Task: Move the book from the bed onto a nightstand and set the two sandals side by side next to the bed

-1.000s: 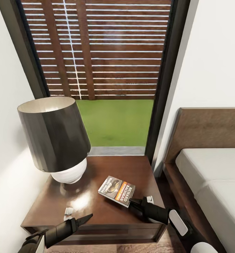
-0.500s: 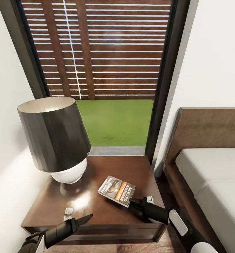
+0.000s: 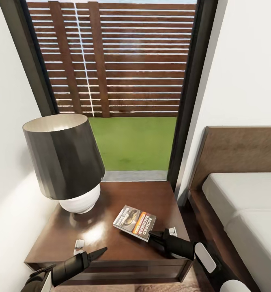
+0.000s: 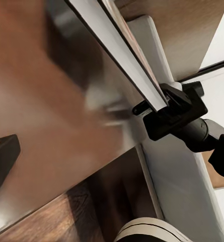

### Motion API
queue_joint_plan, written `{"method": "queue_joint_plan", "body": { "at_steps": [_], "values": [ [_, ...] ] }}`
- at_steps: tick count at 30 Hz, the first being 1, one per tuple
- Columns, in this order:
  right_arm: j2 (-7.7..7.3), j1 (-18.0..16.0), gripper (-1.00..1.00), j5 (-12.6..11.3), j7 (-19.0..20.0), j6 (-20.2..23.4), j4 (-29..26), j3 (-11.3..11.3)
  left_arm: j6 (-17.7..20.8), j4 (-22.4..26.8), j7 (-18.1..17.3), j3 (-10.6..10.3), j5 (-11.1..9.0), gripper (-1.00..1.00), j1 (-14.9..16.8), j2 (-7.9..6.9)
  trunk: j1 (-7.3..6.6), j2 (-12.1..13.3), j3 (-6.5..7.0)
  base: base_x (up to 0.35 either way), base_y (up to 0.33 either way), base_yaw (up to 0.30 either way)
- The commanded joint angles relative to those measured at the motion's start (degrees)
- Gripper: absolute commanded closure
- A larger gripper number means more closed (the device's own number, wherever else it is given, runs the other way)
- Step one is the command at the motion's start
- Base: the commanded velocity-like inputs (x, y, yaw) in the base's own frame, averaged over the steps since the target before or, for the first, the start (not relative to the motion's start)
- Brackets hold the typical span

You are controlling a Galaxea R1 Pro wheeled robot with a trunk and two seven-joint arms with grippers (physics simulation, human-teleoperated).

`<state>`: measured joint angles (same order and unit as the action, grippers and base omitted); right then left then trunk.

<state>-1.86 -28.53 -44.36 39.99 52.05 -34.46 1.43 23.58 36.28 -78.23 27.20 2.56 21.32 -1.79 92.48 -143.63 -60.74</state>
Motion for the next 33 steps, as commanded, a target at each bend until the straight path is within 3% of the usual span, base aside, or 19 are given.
{"method": "queue_joint_plan", "body": {
  "at_steps": [1,15,16,33],
  "values": [
    [0.02,-0.02,1.00,0.16,0.18,0.28,0.01,0.15,0.50,0.02,-0.26,0.20,0.34,-1.00,0.04,0.03,-0.01,-0.02,-0.05,0.000,0.000,0.000],
    [0.02,-0.01,1.00,0.16,0.18,0.25,0.01,0.15,0.50,0.00,-0.26,0.22,0.34,-1.00,0.04,0.03,-0.01,-0.02,-0.05,0.000,0.000,0.000],
    [0.02,-0.01,-1.00,0.16,0.18,0.25,0.01,0.15,0.50,-0.01,-0.26,0.22,0.34,-1.00,0.04,0.03,-0.01,-0.02,-0.05,0.000,0.000,0.000],
    [0.02,-0.03,-1.00,0.16,0.18,0.26,-0.08,0.06,0.50,-0.07,-0.26,0.22,0.34,-1.00,0.04,0.03,-0.01,-0.02,-0.05,0.000,0.000,0.000]
  ]
}}
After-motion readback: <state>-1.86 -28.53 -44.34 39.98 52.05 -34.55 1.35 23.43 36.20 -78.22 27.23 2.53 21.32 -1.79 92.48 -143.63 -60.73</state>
